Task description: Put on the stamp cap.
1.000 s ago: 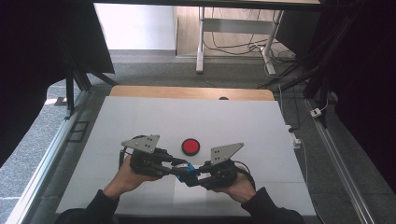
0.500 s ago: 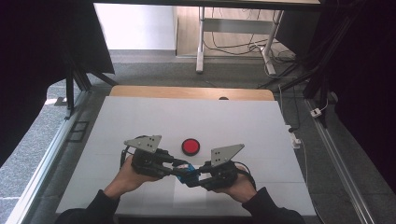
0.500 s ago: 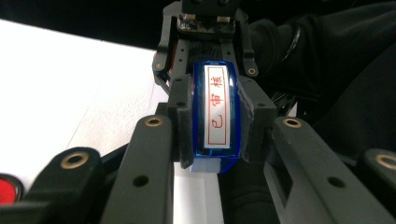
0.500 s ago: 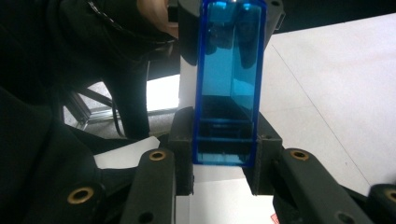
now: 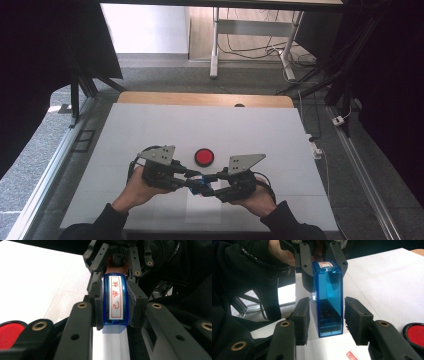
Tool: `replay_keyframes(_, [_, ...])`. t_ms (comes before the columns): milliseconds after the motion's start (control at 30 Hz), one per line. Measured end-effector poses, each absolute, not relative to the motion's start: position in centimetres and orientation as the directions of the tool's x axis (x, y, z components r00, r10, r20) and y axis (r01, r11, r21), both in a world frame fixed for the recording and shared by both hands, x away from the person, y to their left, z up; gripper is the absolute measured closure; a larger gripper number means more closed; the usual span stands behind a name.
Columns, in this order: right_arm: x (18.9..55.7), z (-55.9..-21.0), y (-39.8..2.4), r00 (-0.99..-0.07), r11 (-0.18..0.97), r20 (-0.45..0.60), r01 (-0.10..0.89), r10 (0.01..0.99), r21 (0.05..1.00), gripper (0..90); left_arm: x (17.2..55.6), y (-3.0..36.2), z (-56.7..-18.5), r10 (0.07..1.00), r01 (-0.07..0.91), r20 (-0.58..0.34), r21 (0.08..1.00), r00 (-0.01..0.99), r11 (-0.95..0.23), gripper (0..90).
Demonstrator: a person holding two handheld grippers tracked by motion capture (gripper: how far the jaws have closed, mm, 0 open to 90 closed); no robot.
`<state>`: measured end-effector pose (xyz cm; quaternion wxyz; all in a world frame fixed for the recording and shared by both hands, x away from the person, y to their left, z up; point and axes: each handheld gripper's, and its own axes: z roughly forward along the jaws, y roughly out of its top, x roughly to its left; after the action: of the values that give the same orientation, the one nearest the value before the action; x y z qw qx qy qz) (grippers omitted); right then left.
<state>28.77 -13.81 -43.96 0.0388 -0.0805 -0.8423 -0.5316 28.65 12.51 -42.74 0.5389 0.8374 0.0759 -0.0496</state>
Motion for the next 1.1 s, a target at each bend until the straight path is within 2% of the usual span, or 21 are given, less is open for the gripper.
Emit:
replay_keyframes(400, [28.8,-43.9,-14.1,-0.971,0.437,0.164,0.224,0.171,0.871,43.0,28.6,13.2,-42.2,0.13,0.18,-0.136,0.878,0.982,-0.443,70.0])
replay_keyframes(1100, [28.3,-44.0,-15.5,-0.941,0.478,0.114,0.264,0.319,0.838,26.6,28.8,14.7,-41.6,0.239,0.223,-0.122,0.859,0.963,-0.461,69.9])
